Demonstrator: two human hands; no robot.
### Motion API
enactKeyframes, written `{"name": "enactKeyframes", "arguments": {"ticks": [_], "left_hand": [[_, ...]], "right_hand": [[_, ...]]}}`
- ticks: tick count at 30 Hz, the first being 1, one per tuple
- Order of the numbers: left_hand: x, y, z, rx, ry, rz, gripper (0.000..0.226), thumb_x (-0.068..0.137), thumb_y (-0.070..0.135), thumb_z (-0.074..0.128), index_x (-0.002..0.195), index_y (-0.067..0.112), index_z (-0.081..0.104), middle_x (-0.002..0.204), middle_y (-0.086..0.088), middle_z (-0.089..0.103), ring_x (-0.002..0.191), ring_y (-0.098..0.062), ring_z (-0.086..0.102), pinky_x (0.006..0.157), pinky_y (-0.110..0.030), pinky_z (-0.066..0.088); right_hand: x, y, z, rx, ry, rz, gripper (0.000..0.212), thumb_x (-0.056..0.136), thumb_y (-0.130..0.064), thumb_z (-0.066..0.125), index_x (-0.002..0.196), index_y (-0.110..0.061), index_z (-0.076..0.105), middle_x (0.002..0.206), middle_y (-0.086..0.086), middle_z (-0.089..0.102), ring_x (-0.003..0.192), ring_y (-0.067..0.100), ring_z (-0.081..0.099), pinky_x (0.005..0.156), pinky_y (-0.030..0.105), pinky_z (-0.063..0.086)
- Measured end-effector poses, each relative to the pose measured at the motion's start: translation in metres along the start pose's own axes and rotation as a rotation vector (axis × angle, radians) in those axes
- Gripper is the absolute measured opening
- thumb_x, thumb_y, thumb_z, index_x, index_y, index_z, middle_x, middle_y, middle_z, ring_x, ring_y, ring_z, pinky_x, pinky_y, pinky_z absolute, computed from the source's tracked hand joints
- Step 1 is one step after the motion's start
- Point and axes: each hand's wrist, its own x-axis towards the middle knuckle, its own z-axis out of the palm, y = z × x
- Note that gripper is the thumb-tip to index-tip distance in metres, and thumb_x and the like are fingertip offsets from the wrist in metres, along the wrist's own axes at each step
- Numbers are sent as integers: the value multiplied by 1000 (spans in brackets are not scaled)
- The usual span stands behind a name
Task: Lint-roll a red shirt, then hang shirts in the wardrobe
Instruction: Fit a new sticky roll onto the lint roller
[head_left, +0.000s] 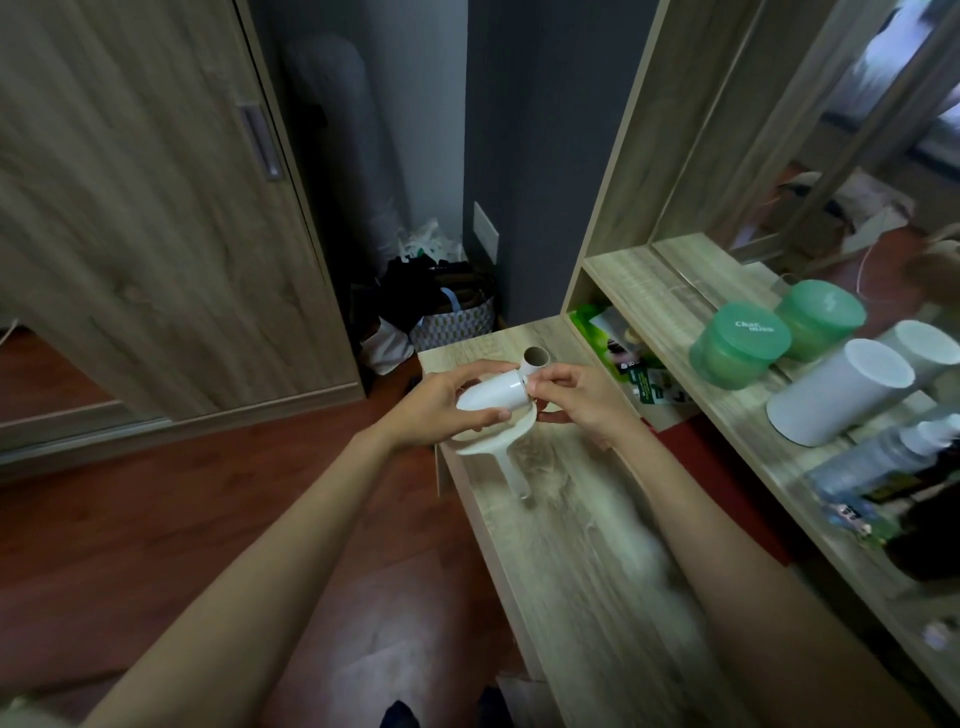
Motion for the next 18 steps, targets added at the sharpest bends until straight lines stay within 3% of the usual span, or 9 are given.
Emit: {"name": "enactKeyframes", "arguments": {"ticks": [4,10,14,18], "left_hand": [[-5,7,7,-62,31,18,51,85,27,76,126,45,53,122,7,61,70,-7,67,60,-19,54],[-10,1,12,-65,45,-11,50,85,31,75,130,39,56,107,3,65,62,-17,65,60,-27,56],[-11,1,10,-43,16,-31,47,84,34,75,126,46,56,107,2,67,75,-31,68,66,-35,58],[-11,3,10,-63,9,-46,45,85,32,74,123,49,56,112,-1,66,77,-31,66,65,-28,57]], "right_hand": [[0,-9,0,-91,-5,-22,7,86,-8,64,83,-13,67,73,4,61,67,11,59,69,32,59],[-2,-11,0,-169,-65,-16,5,87,-6,60,89,-6,65,76,8,60,66,12,59,60,28,59],[-1,-8,-1,-188,-101,-7,8,86,-5,59,90,-2,64,80,14,58,68,15,58,55,26,57],[-1,-2,0,-165,-92,-11,9,87,-8,58,87,-2,65,80,16,57,70,17,56,51,25,54]]}}
